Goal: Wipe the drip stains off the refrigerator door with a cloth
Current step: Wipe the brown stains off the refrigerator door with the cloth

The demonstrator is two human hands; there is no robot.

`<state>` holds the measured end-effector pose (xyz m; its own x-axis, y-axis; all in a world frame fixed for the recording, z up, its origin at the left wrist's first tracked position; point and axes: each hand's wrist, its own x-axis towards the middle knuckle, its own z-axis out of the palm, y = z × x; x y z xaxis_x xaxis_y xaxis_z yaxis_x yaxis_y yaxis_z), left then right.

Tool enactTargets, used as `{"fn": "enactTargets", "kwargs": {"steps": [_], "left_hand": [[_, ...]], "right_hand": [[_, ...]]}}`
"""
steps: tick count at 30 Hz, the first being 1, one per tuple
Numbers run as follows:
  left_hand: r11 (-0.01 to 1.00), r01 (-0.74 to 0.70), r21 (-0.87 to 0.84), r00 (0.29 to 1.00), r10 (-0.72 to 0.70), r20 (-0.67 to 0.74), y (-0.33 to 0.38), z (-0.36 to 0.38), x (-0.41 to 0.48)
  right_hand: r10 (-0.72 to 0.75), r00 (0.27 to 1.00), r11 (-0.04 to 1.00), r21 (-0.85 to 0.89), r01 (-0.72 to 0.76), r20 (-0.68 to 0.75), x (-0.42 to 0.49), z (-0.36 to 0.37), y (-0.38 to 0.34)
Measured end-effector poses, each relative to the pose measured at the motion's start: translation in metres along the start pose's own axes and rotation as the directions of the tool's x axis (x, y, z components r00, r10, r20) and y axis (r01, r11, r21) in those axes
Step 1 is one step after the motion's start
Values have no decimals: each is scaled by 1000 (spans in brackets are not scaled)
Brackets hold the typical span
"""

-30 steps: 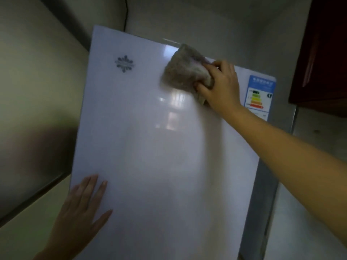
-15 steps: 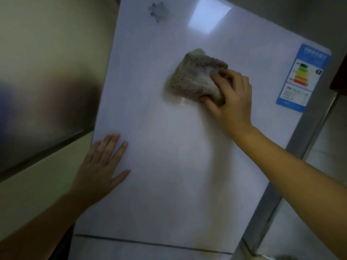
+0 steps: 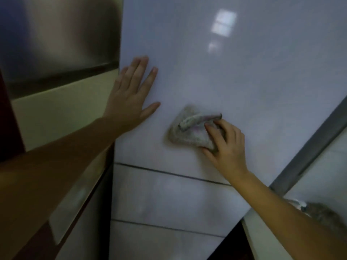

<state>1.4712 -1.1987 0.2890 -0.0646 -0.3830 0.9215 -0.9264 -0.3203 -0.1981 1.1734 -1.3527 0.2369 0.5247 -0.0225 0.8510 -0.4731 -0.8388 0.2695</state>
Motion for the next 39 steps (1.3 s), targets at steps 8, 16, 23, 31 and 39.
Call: {"fn": "enactTargets", "kwargs": {"steps": [8, 16, 23, 31, 39], "left_hand": [[1000, 12, -7, 998, -11, 65, 3, -3, 1], [997, 30, -67, 999, -28, 31, 3, -3, 1], [999, 16, -52, 998, -19, -62, 5, 5, -3], [999, 3, -38, 995, -7, -103, 4, 7, -1], [1000, -10, -27, 998, 8, -59, 1, 2, 0]], "right_hand": [[24, 990, 999, -40, -19, 136, -76, 26, -24], [-26, 1000, 997, -70, 26, 1, 24, -16, 13], [-15, 993, 995, -98, 4, -114, 212, -87, 43], [40, 970, 998, -29, -48, -240, 334, -120, 40], [-111, 990, 994, -20, 110, -86, 179, -41, 0]]}}
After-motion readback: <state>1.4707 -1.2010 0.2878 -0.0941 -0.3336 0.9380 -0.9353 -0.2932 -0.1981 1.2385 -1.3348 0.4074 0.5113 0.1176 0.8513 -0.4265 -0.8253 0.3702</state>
